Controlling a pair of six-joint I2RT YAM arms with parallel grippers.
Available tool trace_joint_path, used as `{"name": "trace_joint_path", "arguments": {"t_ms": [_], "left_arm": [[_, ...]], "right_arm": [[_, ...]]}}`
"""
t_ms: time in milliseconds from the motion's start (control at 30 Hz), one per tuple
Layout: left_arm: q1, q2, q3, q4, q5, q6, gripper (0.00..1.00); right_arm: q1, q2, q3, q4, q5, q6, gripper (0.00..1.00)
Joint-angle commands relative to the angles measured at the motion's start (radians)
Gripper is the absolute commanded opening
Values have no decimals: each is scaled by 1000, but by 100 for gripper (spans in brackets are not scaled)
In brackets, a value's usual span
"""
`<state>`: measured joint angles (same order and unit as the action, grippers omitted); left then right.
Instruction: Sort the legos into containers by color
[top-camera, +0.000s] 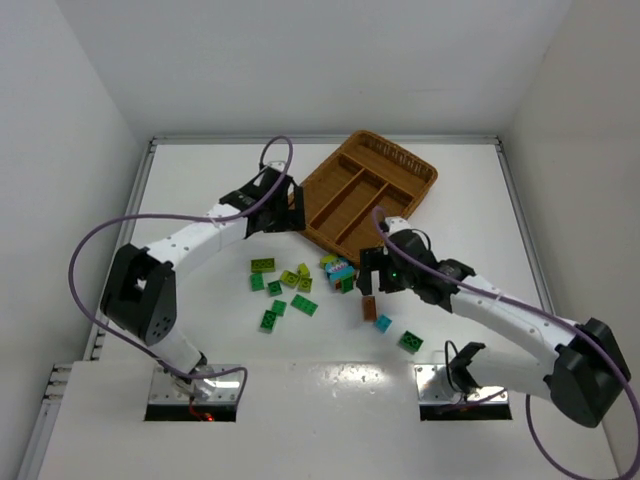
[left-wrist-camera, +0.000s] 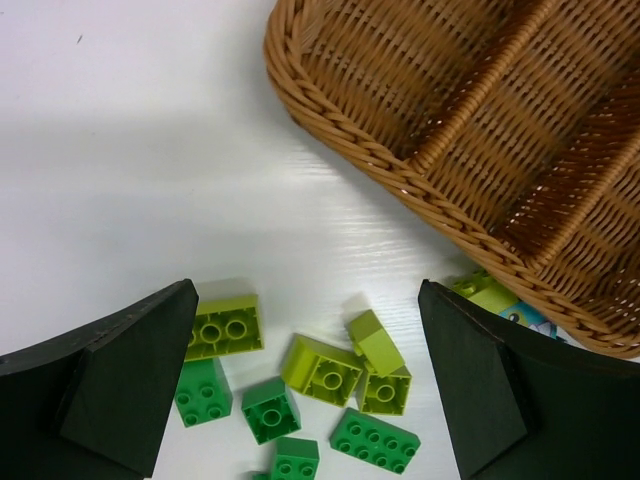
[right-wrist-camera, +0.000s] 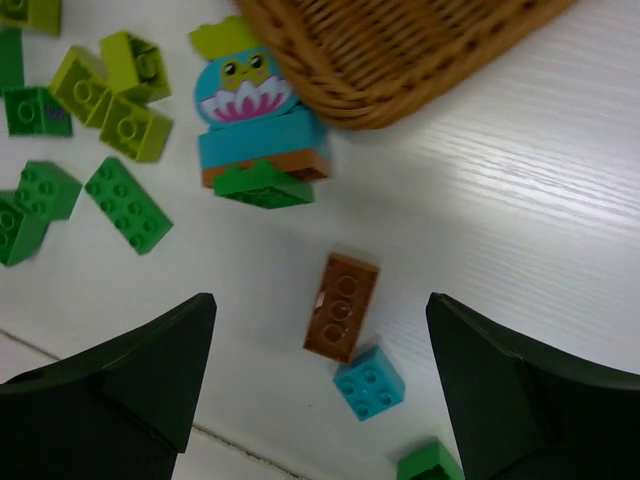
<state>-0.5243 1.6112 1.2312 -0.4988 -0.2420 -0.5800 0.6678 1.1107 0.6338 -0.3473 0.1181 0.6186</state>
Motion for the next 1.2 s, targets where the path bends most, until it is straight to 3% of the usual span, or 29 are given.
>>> {"name": "trace_joint_path", "arguments": {"t_ms": [0,33,333,600,933,1167], "left_arm": [[-8,-66,-4,16,-36,-21,100],[-8,-66,-4,16,-36,-21,100],[-8,-99,-22,16,-36,-21,100],[-8,-99,-32,16,-36,-12,100],[-8,-99,-32,25,12,6,100],[-8,-99,-32,25,1,16,100]], "right_arm": [[70,59,38,90,-31,-100,85],[81,75,38,114,-31,-114,81],[165,212,98,123,61,-123,82],[165,262,98,-4,218,-19,80],[174,294,128,117,114,-54,82],[174,385,204,152,103,-111,73]]}}
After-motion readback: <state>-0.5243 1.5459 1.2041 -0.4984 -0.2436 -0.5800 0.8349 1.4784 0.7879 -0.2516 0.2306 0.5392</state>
